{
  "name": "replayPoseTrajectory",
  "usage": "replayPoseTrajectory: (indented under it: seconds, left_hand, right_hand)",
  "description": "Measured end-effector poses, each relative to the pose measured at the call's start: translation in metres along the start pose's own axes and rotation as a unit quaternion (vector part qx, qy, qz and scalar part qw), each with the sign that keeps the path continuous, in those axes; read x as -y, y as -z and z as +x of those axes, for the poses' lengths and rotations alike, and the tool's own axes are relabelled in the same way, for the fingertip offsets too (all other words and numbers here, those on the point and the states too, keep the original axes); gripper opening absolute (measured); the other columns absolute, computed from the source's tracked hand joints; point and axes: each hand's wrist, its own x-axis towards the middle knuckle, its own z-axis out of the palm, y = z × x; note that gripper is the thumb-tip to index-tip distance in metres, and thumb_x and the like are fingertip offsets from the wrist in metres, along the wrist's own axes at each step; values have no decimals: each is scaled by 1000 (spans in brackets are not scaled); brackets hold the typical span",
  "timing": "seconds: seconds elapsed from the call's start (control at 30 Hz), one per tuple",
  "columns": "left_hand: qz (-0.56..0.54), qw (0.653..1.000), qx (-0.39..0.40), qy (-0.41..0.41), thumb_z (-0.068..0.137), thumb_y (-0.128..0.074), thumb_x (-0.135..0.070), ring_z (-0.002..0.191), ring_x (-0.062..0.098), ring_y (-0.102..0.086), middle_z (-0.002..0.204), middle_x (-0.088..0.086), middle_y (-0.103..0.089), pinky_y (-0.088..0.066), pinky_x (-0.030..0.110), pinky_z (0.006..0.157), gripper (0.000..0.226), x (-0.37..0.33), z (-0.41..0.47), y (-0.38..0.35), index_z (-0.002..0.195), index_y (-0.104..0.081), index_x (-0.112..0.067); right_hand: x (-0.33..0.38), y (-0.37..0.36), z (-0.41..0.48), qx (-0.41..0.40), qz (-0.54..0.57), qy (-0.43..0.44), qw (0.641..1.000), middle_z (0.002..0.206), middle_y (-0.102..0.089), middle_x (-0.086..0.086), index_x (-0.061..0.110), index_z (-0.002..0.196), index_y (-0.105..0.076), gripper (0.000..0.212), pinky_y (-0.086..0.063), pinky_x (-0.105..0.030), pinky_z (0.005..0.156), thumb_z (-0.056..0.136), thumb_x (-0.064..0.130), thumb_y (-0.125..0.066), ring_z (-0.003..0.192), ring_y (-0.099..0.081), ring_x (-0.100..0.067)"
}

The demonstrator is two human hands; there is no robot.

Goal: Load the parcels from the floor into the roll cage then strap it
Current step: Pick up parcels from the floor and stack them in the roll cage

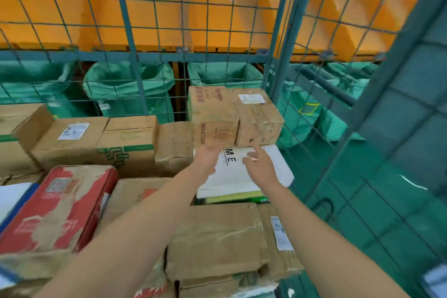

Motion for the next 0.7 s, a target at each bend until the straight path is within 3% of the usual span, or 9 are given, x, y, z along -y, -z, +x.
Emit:
replayPoseTrajectory:
  seconds: [0.1, 0.2, 0.27, 0.33, 0.4, 0.5, 0.53, 0.6, 0.7]
  left_hand:
    - [23, 999, 45, -10, 100, -50, -27, 96, 22, -48, 99, 3, -50, -44, 39, 89, 26, 13, -33, -4, 125, -51, -17]
    - [64, 993, 101, -21, 98, -54, -23, 77, 20, -48, 82, 3, -47, -45, 37, 79, 10, 31, -74, -9, 102, -54, -14]
    - [98, 984, 138, -52, 94, -56, -17, 72, 23, -47, 73, 4, -43, -38, 35, 72, 13, 47, -104, -15, 83, -49, -14]
    - [146, 970, 169, -95, 89, -54, -11, 69, 21, -44, 65, 5, -38, -30, 31, 67, 30, 67, -132, -26, 63, -39, -16]
    - [181, 956, 206, -102, 86, -55, -14, 71, 25, -49, 66, 12, -46, -32, 30, 62, 30, 88, -164, -40, 60, -40, -14]
    - [208, 934, 274, -91, 67, -58, -27, 78, 26, -62, 78, 18, -59, -44, 35, 66, 13, 128, -213, -67, 63, -54, -15]
    - [206, 927, 301, -86, 71, -61, -26, 77, 23, -60, 78, 12, -60, -47, 36, 66, 3, 142, -233, -76, 72, -61, -23]
    - [203, 909, 358, -72, 88, -61, -21, 84, 16, -60, 92, 0, -63, -47, 31, 67, 17, 161, -291, -84, 102, -61, -31]
    - [233, 865, 439, -63, 95, -54, -18, 96, 16, -59, 109, 0, -61, -48, 33, 81, 23, 193, -367, -103, 116, -55, -27]
  right_hand:
    - [-14, 7, -50, -67, 20, -30, 997, 140, -52, -5, 24, 152, -35, 56, -40, -29, 82, 100, 17, -53, 101, -52, -17]
    - [-25, 15, -118, -134, 45, -57, 988, 137, -53, -7, 19, 150, -38, 52, -41, -27, 77, 100, 13, -51, 93, -54, -18]
    - [-36, 19, -168, -183, 56, -68, 979, 134, -55, -5, 17, 147, -40, 48, -43, -25, 74, 100, 12, -49, 101, -58, -23]
    - [-48, 23, -219, -238, 73, -80, 965, 136, -55, -6, 16, 147, -42, 49, -47, -26, 84, 98, 13, -51, 111, -58, -25]
    - [-63, 27, -270, -291, 93, -101, 947, 144, -51, -9, 16, 148, -42, 54, -45, -32, 100, 96, 15, -55, 121, -55, -23]
    - [-88, 32, -349, -355, 112, -138, 918, 149, -45, -6, 19, 148, -42, 55, -47, -37, 95, 95, 17, -56, 118, -56, -22]
    - [-96, 35, -375, -375, 119, -150, 907, 149, -45, -5, 19, 148, -42, 55, -46, -36, 91, 95, 17, -57, 113, -57, -21]
    - [-112, 39, -427, -419, 134, -167, 882, 150, -45, -7, 16, 148, -42, 56, -42, -33, 99, 95, 14, -58, 121, -55, -22]
    - [-137, 45, -505, -484, 158, -187, 840, 149, -47, -7, 16, 149, -42, 56, -39, -31, 105, 95, 12, -57, 130, -50, -21]
